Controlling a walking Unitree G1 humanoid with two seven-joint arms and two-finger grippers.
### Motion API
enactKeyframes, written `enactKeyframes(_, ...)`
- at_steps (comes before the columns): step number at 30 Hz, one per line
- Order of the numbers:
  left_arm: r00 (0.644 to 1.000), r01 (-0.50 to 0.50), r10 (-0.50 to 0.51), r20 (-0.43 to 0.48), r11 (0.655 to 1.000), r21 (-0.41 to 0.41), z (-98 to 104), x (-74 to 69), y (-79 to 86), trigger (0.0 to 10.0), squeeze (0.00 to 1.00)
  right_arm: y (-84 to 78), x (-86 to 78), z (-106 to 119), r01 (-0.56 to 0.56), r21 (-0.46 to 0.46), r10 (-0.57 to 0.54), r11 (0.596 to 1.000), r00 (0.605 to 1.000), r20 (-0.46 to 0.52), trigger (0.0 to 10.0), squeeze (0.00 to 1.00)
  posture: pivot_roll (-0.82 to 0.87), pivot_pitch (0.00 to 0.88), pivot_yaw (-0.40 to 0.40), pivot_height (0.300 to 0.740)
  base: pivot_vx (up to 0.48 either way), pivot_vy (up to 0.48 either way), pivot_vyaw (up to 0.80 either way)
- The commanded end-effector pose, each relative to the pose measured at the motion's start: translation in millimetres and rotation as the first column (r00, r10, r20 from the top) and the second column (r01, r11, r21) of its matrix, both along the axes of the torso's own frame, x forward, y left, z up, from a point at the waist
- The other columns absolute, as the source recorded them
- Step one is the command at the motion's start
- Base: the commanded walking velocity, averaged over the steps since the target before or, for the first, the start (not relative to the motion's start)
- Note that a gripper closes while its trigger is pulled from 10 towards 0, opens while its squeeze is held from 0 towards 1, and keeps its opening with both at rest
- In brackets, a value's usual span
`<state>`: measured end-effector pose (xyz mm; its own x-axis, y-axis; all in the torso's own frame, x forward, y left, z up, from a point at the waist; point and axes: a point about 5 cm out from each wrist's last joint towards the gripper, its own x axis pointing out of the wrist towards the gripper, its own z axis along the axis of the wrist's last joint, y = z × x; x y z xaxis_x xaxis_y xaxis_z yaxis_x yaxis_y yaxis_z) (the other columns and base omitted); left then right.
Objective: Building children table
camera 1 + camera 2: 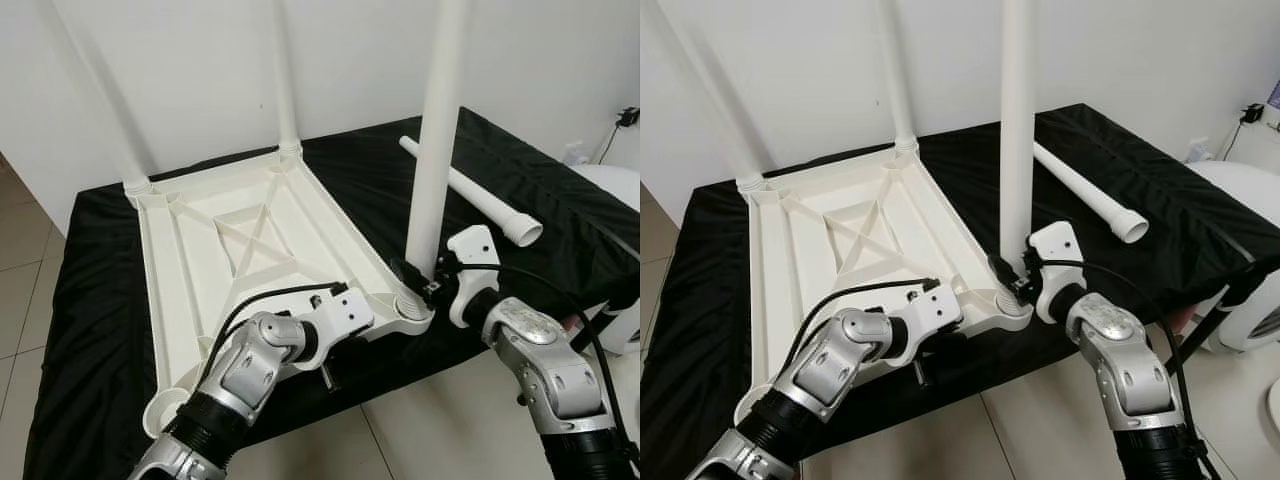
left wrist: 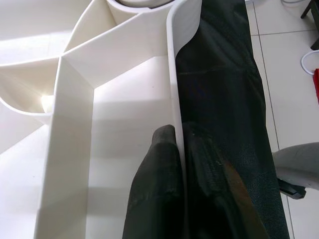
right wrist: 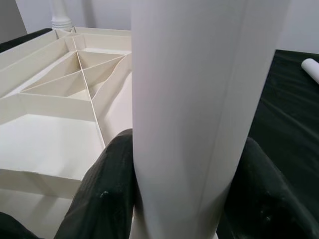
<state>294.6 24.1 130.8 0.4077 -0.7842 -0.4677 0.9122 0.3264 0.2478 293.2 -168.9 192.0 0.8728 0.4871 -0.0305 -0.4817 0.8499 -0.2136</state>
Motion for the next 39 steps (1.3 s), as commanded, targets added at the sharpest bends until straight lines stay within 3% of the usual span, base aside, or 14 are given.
enactKeyframes(1,0.979,-0.092,0.101,0.177,0.994,-0.056,24.1,13.2,2.2,10.0,0.0,-3.9,1.0,-6.1,0.024,-0.033,-0.025,0.999,1.0,-0.016,10.0,0.0,-0.12,0.038,0.093,0.74,0.0,0.0,0.0)
enactKeyframes(18,0.978,-0.095,0.104,0.181,0.994,-0.06,25.9,14.3,3.9,10.0,0.0,7.7,-15.0,-16.7,-0.03,0.044,0.031,0.999,0.999,-0.029,10.0,0.0,-0.13,0.047,0.094,0.74,0.0,0.0,0.0)
enactKeyframes(23,0.978,-0.093,0.104,0.18,0.994,-0.065,26.7,13.3,3.1,10.0,0.0,2.7,-18.9,-32.7,0.02,0.067,-0.016,0.998,0.998,-0.065,10.0,0.0,-0.13,0.054,0.098,0.74,0.0,0.0,0.0)
enactKeyframes(39,0.977,-0.097,0.109,0.183,0.993,-0.072,28.7,14.2,3.3,10.0,0.0,-10.2,-8.4,-38.1,0.147,0.103,-0.139,0.984,0.987,-0.082,10.0,0.0,-0.13,0.058,0.1,0.74,0.0,0.0,0.0)
